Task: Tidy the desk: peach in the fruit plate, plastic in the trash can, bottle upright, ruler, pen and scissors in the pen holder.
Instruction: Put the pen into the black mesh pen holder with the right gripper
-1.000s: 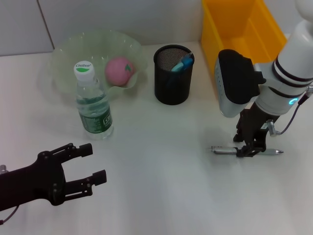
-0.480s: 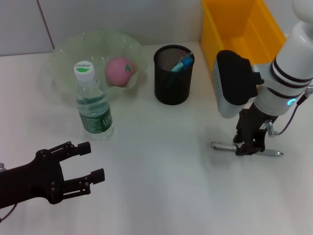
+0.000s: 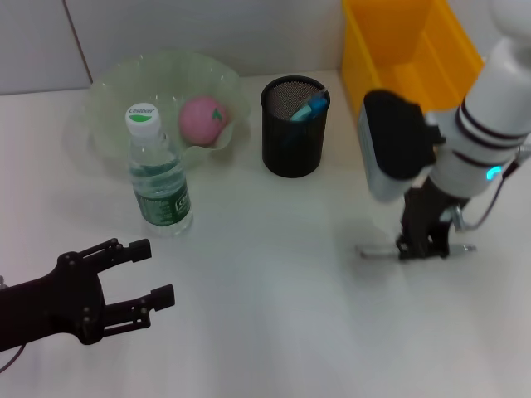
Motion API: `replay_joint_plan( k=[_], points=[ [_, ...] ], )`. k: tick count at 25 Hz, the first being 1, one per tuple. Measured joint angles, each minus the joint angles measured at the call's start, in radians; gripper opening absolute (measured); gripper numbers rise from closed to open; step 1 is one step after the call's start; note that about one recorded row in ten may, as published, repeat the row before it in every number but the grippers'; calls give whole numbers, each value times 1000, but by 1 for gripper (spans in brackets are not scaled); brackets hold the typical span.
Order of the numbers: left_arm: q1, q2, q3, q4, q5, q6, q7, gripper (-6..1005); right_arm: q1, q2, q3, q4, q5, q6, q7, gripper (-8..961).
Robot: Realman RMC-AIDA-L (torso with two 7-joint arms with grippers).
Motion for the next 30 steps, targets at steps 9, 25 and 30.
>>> replay_joint_plan(
  k=[9, 25, 30],
  points=[
    [6, -2, -1, 6, -2, 3, 0, 840, -113, -11, 291, -456, 369, -203, -19, 130],
    [-4, -10, 6, 6, 6, 2, 2, 840, -183, -2, 314, -169, 946, 410, -175, 129],
    [-6, -10, 6, 6, 6, 2, 2, 840, -182, 2, 182, -80, 1022, 606, -207, 130]
  ],
)
